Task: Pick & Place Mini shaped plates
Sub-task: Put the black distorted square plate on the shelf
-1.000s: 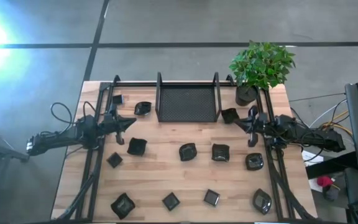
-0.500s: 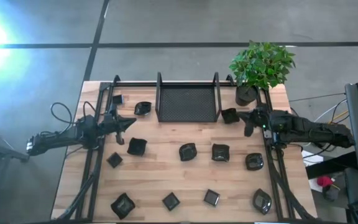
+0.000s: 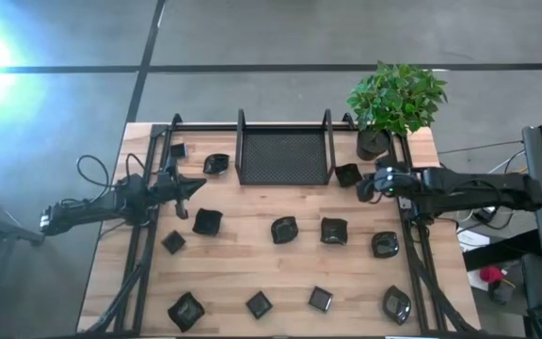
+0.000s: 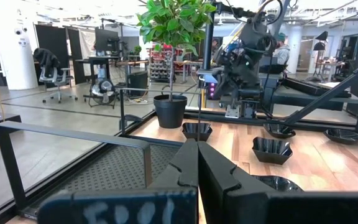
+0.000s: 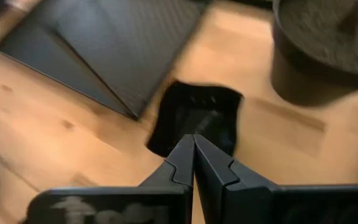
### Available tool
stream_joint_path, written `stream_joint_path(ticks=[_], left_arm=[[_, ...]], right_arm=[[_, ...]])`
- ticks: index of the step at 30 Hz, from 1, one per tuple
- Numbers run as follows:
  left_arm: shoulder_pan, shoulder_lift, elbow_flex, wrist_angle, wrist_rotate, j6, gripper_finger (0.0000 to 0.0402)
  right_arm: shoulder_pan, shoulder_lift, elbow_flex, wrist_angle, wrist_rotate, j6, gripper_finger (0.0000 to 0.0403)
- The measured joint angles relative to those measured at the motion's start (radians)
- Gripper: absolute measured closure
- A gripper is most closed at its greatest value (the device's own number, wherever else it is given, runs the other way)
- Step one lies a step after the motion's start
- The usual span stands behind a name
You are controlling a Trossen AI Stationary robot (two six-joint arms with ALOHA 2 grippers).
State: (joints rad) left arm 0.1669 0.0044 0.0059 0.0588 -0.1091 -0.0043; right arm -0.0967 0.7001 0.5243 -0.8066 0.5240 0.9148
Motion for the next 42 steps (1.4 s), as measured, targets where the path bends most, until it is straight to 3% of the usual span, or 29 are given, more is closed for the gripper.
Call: stream_joint_path(ticks=[8, 17, 30, 42], left_arm=[[0.000, 0.000, 0.000, 0.000, 0.000, 0.000, 0.0402], [0.000, 0.000, 0.000, 0.000, 0.000, 0.000, 0.0402], [0.001, 0.000, 0.000, 0.000, 0.000, 0.000, 0.0402], [0.001, 0.000, 0.000, 0.000, 0.000, 0.000, 0.0402]], right_arm=[[-0.003, 0.142, 0.034, -0.066, 0.000, 0.091, 0.0394], [-0.003, 0.186, 0.039, -0.063, -0.005, 0.117, 0.0393], [-0.017, 0.202, 0.022, -0.056, -0.001, 0.152, 0.0310], [-0.127, 0.301, -0.004, 0.026, -0.032, 0.152, 0.0302]])
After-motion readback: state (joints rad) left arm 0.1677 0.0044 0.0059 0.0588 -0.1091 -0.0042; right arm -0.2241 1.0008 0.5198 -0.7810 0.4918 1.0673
